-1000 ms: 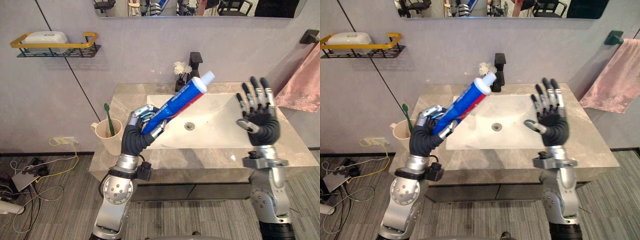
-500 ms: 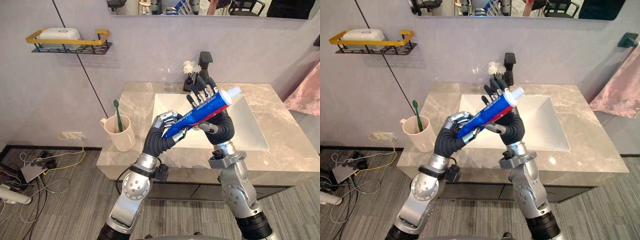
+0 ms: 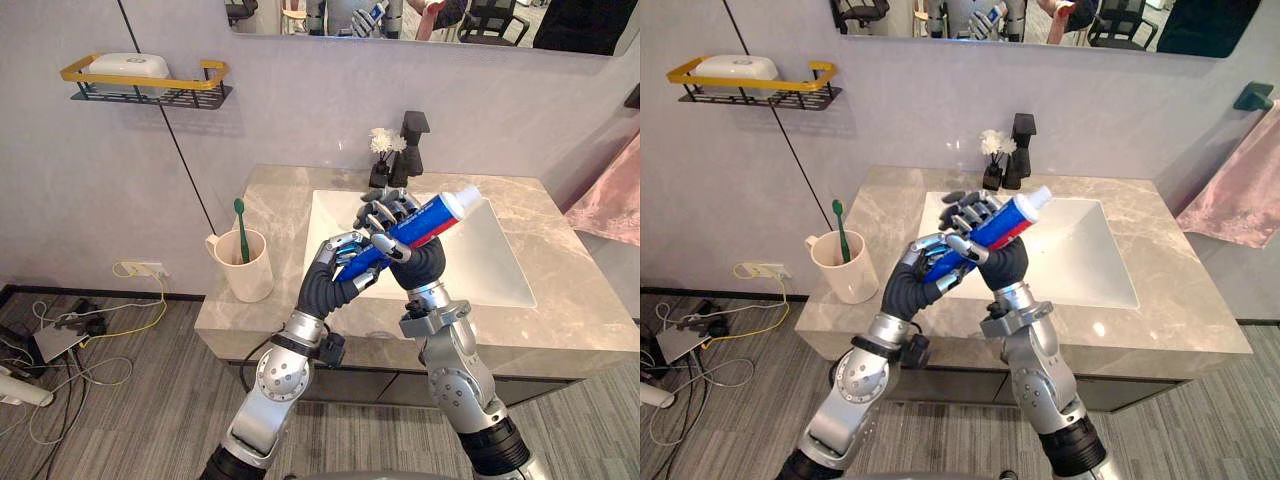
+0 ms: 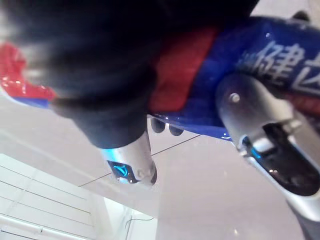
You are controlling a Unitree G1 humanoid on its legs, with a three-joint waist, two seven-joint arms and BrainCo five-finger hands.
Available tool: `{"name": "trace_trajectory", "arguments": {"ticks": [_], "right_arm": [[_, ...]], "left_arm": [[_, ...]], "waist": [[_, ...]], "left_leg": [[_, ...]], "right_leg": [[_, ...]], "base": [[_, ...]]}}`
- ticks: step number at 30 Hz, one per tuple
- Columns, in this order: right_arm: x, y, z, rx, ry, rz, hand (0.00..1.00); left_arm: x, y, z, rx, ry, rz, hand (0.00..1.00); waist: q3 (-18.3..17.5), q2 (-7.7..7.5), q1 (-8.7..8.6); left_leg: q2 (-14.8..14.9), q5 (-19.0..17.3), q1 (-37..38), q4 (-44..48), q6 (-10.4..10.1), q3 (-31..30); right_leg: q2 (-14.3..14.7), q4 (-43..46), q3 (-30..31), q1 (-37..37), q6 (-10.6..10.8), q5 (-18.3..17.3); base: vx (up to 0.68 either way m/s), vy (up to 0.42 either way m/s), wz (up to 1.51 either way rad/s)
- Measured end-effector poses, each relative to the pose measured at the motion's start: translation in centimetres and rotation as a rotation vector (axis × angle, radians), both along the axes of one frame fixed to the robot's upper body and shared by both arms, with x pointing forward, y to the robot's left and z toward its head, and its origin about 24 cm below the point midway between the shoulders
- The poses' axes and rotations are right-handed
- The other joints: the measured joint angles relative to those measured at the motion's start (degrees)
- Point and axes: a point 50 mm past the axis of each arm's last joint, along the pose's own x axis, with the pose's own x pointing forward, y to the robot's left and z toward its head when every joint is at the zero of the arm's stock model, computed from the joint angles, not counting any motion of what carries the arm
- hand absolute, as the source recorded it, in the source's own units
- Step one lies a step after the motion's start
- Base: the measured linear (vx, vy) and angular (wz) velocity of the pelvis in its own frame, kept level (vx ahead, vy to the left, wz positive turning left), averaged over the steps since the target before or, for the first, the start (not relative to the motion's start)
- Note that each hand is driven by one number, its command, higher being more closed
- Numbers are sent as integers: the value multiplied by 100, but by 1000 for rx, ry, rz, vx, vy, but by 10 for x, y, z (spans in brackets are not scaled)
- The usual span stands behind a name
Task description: Organize washtable
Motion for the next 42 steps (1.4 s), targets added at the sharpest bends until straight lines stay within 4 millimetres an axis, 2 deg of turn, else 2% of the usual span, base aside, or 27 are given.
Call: {"name": "trace_trajectory", "arguments": {"ticks": [11, 12, 20, 24, 28, 35, 39, 42], "right_arm": [[1, 1, 4, -3, -16, 1, 100], [1, 1, 4, -3, -16, 1, 100], [2, -2, 6, -14, -37, -24, 100], [7, -19, 9, -4, -49, -102, 100], [9, -34, 11, -4, -57, -166, 100], [2, -40, 22, -12, -113, -177, 100], [1, -57, 25, -9, -128, -254, 100], [-2, -69, 18, -23, -103, -310, 100]], "left_arm": [[1, 0, -2, -12, 3, 11, 100], [1, 0, -2, -11, 3, 14, 0], [5, 12, 1, 28, -31, 78, 0], [3, 34, 25, -3, -138, 176, 0], [-8, 52, 52, -9, -287, 234, 0], [-25, 76, 72, -11, -418, 321, 0], [-32, 102, 73, -2, -436, 444, 0], [-38, 135, 68, -8, -402, 614, 0]], "waist": [[-2, -3, 2], [-2, -3, 2], [-6, 3, 0], [-6, 4, -4], [-10, 12, -5], [-9, 26, -3], [-7, 48, 9], [-7, 77, 6]], "left_leg": [[3, 0, -7, -5, 0, 9], [3, 0, -5, -5, 0, 11], [4, 0, 16, -2, 0, 29], [0, 0, 14, -1, 0, 8], [-1, 0, 10, 4, 0, -35], [-6, 0, 20, 12, 0, -96], [-9, 0, 25, 10, -1, -115], [-7, 0, 21, 1, -2, -117]], "right_leg": [[6, -14, 41, -8, 1, 1], [6, -13, 44, -7, 1, 1], [6, -12, 69, 6, 7, 6], [2, -11, 45, 16, 7, 5], [0, -11, -17, 39, 7, 5], [-7, -12, -61, 86, 7, 2], [-11, -12, -112, 101, 8, -5], [-8, -25, -122, 100, 8, -11]], "base": [[-6, -4, 0], [0, 0, 0], [0, 0, 0], [0, 0, 1], [0, 0, 5], [-12, -7, 5], [-37, -17, 2], [0, 0, 0]]}}
